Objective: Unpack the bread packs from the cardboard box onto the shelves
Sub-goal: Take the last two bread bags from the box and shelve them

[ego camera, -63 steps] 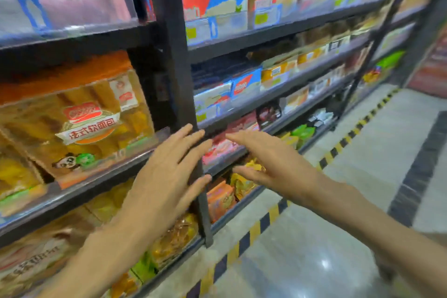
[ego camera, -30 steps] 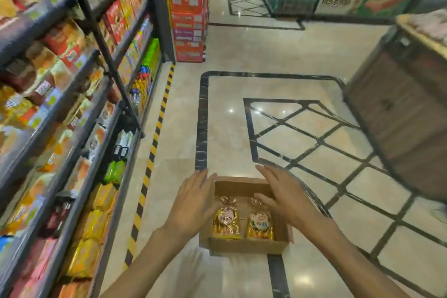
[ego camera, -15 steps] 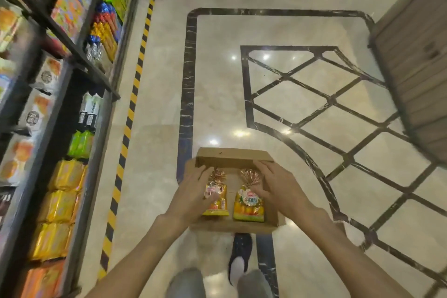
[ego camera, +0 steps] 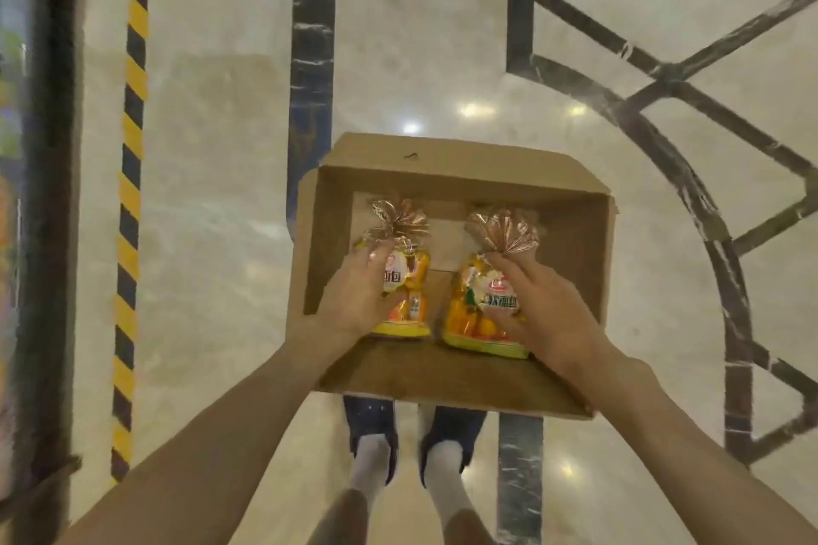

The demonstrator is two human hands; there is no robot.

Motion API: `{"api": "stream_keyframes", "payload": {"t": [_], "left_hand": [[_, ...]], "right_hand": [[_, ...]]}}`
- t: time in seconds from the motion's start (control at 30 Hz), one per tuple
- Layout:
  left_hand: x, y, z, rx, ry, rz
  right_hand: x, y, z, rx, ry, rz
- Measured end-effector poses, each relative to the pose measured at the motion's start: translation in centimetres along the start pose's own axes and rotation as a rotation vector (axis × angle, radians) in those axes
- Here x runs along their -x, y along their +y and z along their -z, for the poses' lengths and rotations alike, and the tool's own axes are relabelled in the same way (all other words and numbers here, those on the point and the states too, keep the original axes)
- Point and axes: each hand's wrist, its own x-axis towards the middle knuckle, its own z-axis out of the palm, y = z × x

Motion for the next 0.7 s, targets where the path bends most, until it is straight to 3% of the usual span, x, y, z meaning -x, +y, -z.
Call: {"api": "stream_keyframes", "payload": {"t": [0.2, 0.43, 0.7], "left_hand": [[-10.2, -5.2, -8.1, 0.003, -0.082, 0.167], [-15.3, -6.7, -11.3, 0.112, -0.068, 0.411], [-12.3, -4.9, -10.0, 0.064, -0.220, 0.313]], "right_hand": [[-5.6, 4.9, -10.4, -0.046, -0.046, -0.026], [-7.6, 6.9, -14.5, -0.121, -0.060, -0.059], [-5.8, 5.3, -10.6, -0.245, -0.056, -0.167]]}}
